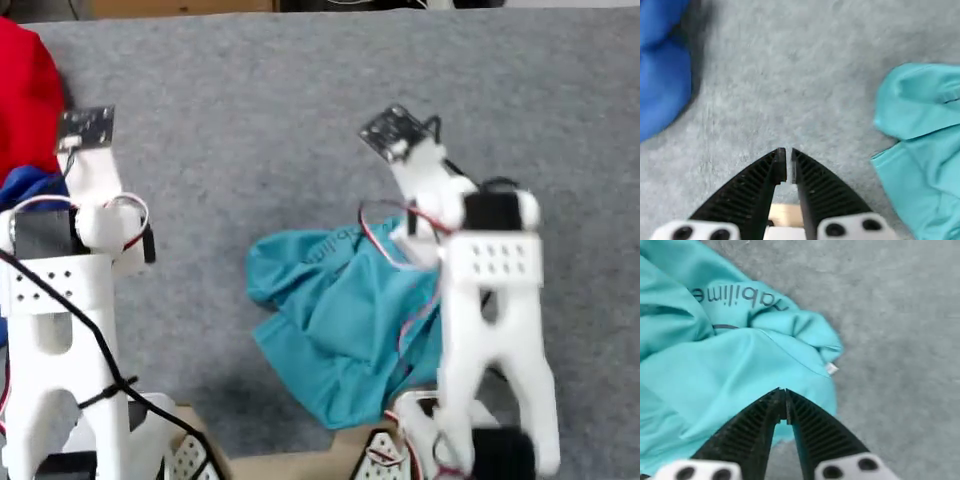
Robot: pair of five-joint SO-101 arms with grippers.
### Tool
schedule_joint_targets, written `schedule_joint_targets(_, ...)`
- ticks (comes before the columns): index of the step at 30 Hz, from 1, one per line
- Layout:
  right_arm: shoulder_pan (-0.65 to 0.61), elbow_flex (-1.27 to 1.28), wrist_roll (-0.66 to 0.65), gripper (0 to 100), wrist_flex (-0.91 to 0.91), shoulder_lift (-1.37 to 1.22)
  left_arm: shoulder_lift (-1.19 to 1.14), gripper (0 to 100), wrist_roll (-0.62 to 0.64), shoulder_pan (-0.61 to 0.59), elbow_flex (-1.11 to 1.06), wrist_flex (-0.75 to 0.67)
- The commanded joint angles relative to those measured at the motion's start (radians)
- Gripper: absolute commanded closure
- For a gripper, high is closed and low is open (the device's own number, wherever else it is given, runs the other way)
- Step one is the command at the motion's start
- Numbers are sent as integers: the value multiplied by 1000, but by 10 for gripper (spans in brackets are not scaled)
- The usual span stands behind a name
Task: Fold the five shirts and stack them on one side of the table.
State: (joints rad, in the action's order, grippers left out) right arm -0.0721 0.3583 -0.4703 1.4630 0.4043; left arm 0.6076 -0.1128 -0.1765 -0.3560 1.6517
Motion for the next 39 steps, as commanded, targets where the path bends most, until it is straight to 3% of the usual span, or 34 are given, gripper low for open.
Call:
schedule_joint_targets(1, -54, -154, 63, 981, 26, -157, 27, 980, -8, -43, -106, -61)
schedule_joint_targets(6, -119, -354, 120, 885, 103, -369, 27, 980, -8, -68, -190, -92)
schedule_joint_targets(23, -136, -602, 150, 896, 121, -911, 19, 980, -6, -61, -206, -92)
schedule_joint_targets(28, -136, -639, 150, 993, 121, -986, 19, 980, -6, -61, -206, -92)
schedule_joint_targets(39, -134, -733, 150, 993, 204, -892, 19, 980, -6, -63, -206, -92)
